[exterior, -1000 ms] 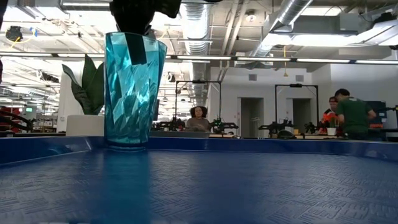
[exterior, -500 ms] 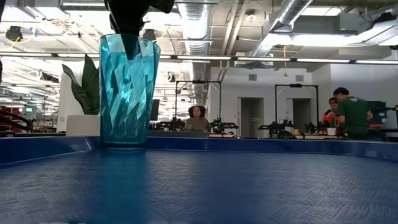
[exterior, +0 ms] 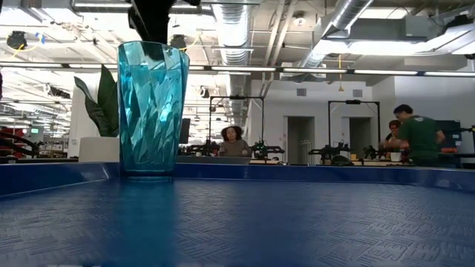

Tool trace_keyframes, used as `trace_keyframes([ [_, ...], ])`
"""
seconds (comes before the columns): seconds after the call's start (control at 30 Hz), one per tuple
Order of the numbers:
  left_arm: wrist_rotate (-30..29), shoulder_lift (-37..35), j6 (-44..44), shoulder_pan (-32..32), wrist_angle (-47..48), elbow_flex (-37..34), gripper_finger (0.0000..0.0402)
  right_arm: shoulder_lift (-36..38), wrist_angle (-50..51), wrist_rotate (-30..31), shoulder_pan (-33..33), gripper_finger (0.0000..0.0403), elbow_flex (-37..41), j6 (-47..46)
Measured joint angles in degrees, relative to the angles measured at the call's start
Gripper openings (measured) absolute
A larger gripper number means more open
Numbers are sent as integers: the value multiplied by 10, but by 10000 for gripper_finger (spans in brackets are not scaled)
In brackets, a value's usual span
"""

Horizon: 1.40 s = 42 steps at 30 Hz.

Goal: Pick and place plate/cup/fork/spoon on tray
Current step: Put the dark blue plate on the blue serving tray to the bottom right of the blue glass

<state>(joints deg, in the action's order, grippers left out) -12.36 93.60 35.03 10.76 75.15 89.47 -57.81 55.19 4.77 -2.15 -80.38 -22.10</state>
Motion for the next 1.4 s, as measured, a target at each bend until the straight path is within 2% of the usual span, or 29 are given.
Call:
trace_keyframes([
  [0.17,-6,-60,64,-11,-2,0,201,-28,-14,32,17,161,0,-68],
  [0.33,-42,-138,157,-25,1,0,223,-90,-21,161,81,170,0,-211],
  [0.4,-74,-164,206,-29,14,0,226,-129,-34,174,124,175,0,-216],
  [0.47,-99,-189,261,-35,36,0,226,-175,-67,140,171,179,0,-213],
  [0.57,-133,-219,310,-38,53,0,226,-256,-135,52,221,184,0,-214],
  [0.7,-139,-245,327,-37,53,0,226,-364,-225,-54,251,191,0,-186],
  [0.77,-139,-252,328,-37,53,0,226,-409,-258,-82,252,192,0,-194],
  [1.03,-151,-253,328,-26,73,0,226,-544,-285,-109,246,184,0,-245],
  [1.27,-180,-253,339,-23,93,0,226,-596,-371,-116,241,174,-1,-299],
  [1.4,-181,-253,343,-23,95,0,226,-617,-374,-122,252,150,-1,-354],
])
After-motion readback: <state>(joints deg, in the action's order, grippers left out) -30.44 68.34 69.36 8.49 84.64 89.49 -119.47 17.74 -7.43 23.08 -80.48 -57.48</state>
